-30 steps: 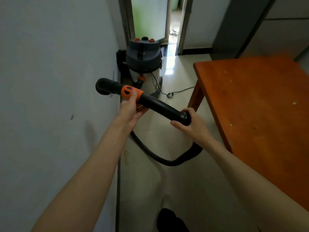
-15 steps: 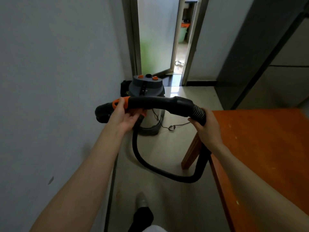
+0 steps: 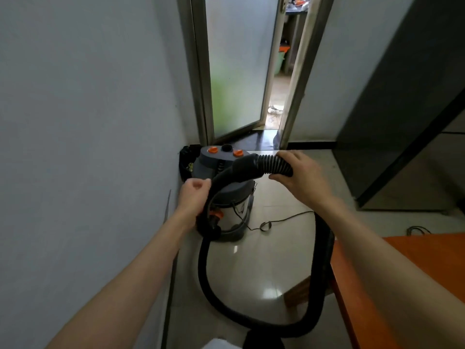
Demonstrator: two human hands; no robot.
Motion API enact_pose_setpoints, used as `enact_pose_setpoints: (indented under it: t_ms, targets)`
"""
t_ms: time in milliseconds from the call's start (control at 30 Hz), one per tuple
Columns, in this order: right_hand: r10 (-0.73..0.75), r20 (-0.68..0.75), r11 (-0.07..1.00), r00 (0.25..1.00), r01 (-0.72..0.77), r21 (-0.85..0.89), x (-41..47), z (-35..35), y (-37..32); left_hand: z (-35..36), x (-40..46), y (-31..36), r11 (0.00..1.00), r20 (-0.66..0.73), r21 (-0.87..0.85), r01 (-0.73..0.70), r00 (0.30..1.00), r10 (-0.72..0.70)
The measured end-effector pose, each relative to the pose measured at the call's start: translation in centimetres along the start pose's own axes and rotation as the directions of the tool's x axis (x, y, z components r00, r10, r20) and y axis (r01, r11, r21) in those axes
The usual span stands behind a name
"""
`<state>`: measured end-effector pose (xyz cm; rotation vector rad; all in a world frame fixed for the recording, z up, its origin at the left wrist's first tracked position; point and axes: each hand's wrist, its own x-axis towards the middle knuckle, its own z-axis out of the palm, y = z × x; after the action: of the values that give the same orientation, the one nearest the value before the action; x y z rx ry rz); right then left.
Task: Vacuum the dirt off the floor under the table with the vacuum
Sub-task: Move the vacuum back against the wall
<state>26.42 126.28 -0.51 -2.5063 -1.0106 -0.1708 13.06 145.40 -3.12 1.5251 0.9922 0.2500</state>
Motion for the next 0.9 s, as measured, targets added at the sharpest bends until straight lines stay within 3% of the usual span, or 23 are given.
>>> enact_pose_setpoints:
  t_ms: [67, 133, 200, 267, 367, 467, 633, 800, 900]
  targets:
    - [-0.058, 0.027, 0.998, 0.998, 0.058, -0.017, 2.7, 0.5, 0.4, 1.5, 2.3, 2.6, 0.909, 0.114, 0.242, -0.340, 0.940, 0.321]
    - [-0.124, 0.062, 0.992, 0.990, 0.126, -0.018, 5.7, 0.7, 0.7, 3.4, 4.7, 4.9, 0.686, 0.304, 0.453, -0.570, 0.822, 0.482]
    - [-0.176, 0.093, 0.984, 0.980, 0.178, -0.017, 8.5, 0.7, 1.1, 4.8, 6.9, 6.6, 0.575, 0.380, 0.486, -0.659, 0.751, 0.540]
    - [-0.199, 0.125, 0.980, 0.972, 0.200, 0.009, 11.5, 0.7, 2.3, 5.8, 9.1, 8.1, 0.603, 0.359, 0.428, -0.673, 0.739, 0.570]
    - [-0.225, 0.157, 0.970, 0.962, 0.206, 0.128, 14.9, 0.7, 4.2, 6.6, 10.9, 9.8, 0.651, 0.350, 0.389, -0.652, 0.758, 0.551]
    - [-0.145, 0.158, 0.954, 0.977, 0.096, 0.284, 18.1, 1.4, 6.6, 7.1, 12.7, 10.3, 0.789, 0.236, 0.297, -0.538, 0.842, 0.485]
    - [-0.007, 0.239, 0.923, 0.971, -0.086, 0.376, 21.2, 4.9, 9.8, 6.3, 15.9, 8.7, 0.944, 0.058, 0.007, -0.329, 0.943, 0.328]
    - [-0.057, 0.212, 0.955, 0.976, -0.008, 0.297, 24.7, 7.4, 10.2, 7.2, 19.0, 5.6, 0.982, 0.107, -0.069, -0.177, 0.977, 0.183]
    - [-0.064, 0.309, 0.981, 0.949, 0.003, 0.194, 25.3, 9.7, 11.2, 7.9, 21.1, 2.5, 0.998, 0.171, -0.019, -0.056, 0.984, 0.059]
